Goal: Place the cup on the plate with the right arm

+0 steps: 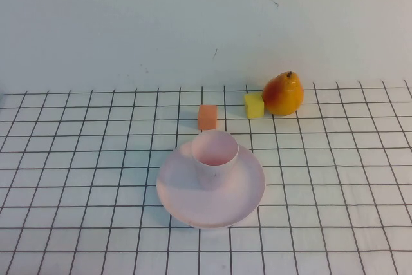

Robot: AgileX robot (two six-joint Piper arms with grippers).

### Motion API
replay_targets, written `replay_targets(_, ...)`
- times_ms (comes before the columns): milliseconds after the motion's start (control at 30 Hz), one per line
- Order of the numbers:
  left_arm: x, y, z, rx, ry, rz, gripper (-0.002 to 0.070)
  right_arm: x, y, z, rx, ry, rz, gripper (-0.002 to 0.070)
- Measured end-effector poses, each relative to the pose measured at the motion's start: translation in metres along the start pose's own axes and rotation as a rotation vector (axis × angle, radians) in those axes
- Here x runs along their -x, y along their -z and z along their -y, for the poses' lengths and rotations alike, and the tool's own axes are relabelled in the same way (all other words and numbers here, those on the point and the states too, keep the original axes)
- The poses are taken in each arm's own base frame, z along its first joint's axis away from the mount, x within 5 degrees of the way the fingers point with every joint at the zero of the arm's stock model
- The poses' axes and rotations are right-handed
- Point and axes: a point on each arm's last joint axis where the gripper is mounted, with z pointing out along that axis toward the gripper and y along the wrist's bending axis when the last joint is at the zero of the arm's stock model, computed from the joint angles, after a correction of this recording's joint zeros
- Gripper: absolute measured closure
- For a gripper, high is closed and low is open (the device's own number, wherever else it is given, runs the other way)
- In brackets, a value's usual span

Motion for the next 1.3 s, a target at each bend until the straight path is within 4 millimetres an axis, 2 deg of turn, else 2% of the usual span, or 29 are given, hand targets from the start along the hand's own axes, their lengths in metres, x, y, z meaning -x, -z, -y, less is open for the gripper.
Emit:
replay_targets(467, 0.000, 0.000, 0.000, 0.000, 0.000, 0.000, 0.0677, -0.007, -0.011, -0.003, 0.026, -0.004, -0.122, 0.0678)
replay_targets(633, 0.000, 0.000, 0.000, 0.002, 0.001, 0.000, 0.0677, -0.020, 0.012, -0.005, 0.036, -0.045, -0.056, 0.0678)
replay_targets(767, 0.000, 0.000, 0.000, 0.002, 0.001, 0.000, 0.0677, -0.055, 0.035, -0.009, 0.032, -0.069, 0.044, 0.0678)
replay_targets(833, 0.000, 0.000, 0.000, 0.002, 0.001, 0.000, 0.0677, -0.084, 0.039, -0.010, -0.003, -0.085, 0.092, 0.0678)
replay_targets(933, 0.000, 0.000, 0.000, 0.002, 0.001, 0.000, 0.0677, -0.128, 0.037, -0.010, -0.111, -0.098, 0.142, 0.0678)
replay_targets(1033, 0.000, 0.000, 0.000, 0.003, 0.001, 0.000, 0.0677, -0.168, 0.025, -0.012, -0.239, -0.106, 0.134, 0.0678)
replay_targets(1133, 0.000, 0.000, 0.000, 0.003, 0.001, 0.000, 0.0677, -0.194, 0.012, -0.011, -0.343, -0.161, 0.092, 0.0678)
replay_targets(1300, 0.000, 0.000, 0.000, 0.003, 0.001, 0.000, 0.0677, -0.217, 0.008, -0.013, -0.473, -0.267, 0.159, 0.0678)
